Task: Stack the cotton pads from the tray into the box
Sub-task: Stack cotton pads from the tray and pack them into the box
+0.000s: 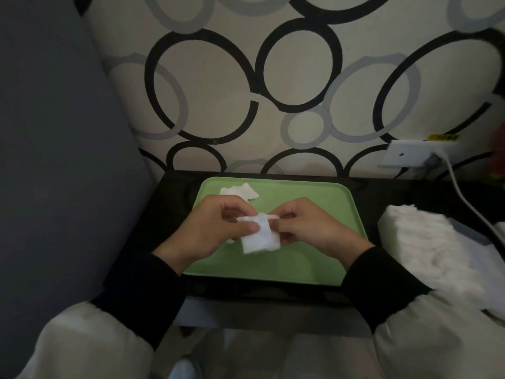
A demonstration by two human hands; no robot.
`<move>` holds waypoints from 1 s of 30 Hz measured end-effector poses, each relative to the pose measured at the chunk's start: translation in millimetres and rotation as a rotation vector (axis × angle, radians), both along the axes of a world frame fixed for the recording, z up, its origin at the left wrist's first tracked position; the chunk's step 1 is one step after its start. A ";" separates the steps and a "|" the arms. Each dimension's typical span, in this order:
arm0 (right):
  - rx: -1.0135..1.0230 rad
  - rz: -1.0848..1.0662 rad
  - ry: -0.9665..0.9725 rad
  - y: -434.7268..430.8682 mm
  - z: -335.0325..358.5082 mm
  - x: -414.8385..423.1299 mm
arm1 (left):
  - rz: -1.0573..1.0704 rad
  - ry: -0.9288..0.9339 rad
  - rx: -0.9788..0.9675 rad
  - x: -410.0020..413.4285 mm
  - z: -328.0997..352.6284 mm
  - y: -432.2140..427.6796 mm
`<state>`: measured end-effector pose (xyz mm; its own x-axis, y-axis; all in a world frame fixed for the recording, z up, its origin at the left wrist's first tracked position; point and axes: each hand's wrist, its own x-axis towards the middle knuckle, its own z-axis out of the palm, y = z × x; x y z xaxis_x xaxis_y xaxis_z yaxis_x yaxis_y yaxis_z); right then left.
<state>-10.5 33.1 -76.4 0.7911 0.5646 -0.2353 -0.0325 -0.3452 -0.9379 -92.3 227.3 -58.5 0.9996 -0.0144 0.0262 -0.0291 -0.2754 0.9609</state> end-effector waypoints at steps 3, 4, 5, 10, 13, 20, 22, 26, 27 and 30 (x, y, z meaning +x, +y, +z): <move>0.045 0.065 0.015 3.7 2.8 -3.4 | 0.029 -0.018 0.087 2.5 -4.1 -6.6; 0.054 0.083 0.019 4.5 3.3 -4.4 | 0.035 -0.023 0.109 3.3 -4.9 -7.1; 0.060 0.095 0.022 4.8 4.0 -5.2 | 0.042 -0.026 0.127 4.2 -5.5 -7.2; 0.138 0.055 0.184 5.5 11.2 -7.7 | 0.115 -0.026 0.191 7.0 -7.6 -7.7; 0.158 0.116 0.195 0.9 10.7 -8.5 | 0.181 -0.018 0.209 8.0 -9.1 -7.8; 0.355 0.017 0.217 -3.1 2.9 -1.3 | 0.103 0.258 -0.264 2.3 -3.6 -14.9; 0.388 -0.030 0.245 -5.4 2.3 1.6 | 0.114 0.264 -0.291 1.6 -2.7 -14.1; 0.351 -0.090 0.225 -8.3 1.5 3.9 | 0.149 0.266 -0.331 1.3 -0.7 -13.1; 0.340 -0.104 0.219 -8.4 2.2 3.4 | 0.152 0.262 -0.331 1.1 -0.6 -13.4; 0.314 -0.184 0.203 -9.3 3.5 3.3 | 0.200 0.232 -0.296 2.0 -3.1 -11.7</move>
